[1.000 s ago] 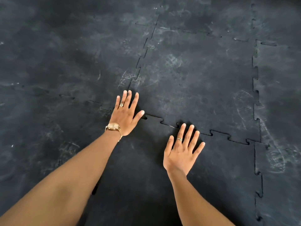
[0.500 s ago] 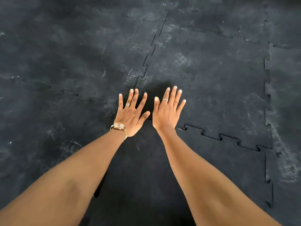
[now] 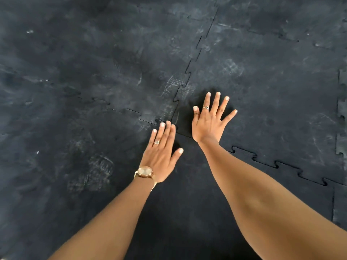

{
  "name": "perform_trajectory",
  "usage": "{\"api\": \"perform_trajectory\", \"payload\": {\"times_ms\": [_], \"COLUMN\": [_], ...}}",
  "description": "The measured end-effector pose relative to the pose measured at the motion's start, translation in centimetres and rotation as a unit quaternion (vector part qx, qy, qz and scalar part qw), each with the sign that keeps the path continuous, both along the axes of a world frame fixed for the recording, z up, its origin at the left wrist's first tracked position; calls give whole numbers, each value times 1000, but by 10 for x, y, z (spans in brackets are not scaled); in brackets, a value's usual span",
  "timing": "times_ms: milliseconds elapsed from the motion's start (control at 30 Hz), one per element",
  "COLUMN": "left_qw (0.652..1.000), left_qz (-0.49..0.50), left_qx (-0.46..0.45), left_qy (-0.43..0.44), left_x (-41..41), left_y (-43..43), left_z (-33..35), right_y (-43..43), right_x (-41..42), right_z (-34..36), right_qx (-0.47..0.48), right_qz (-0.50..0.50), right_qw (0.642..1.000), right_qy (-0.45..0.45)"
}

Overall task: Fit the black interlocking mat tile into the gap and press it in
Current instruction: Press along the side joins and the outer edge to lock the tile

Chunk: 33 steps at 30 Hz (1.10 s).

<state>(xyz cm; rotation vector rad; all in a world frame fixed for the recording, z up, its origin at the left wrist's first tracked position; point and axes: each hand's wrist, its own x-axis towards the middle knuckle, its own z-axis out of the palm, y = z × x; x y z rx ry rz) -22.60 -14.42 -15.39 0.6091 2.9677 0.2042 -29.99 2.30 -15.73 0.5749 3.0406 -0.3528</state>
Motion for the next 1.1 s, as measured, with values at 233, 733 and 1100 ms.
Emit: {"api": "perform_trajectory", "payload": {"times_ms": [233,733,1100], "left_qw": [1000,999,996], "left_qz": [-11,-32,-84], "left_qx": [-22,0,-20], "left_qy": [10,-41,-38], "left_x": [-3,54,68], "left_y": [-2,-25,-37], "left_z": [-3,13,6], "right_y": [-5,-75,-79], "right_x": [48,225,222], "right_z": [18,65,63], "right_qx": [-187,-179,-166], "right_qz": [-61,105,86], "right_qw": [962,915,917], "right_qy": [187,-345,-352]}}
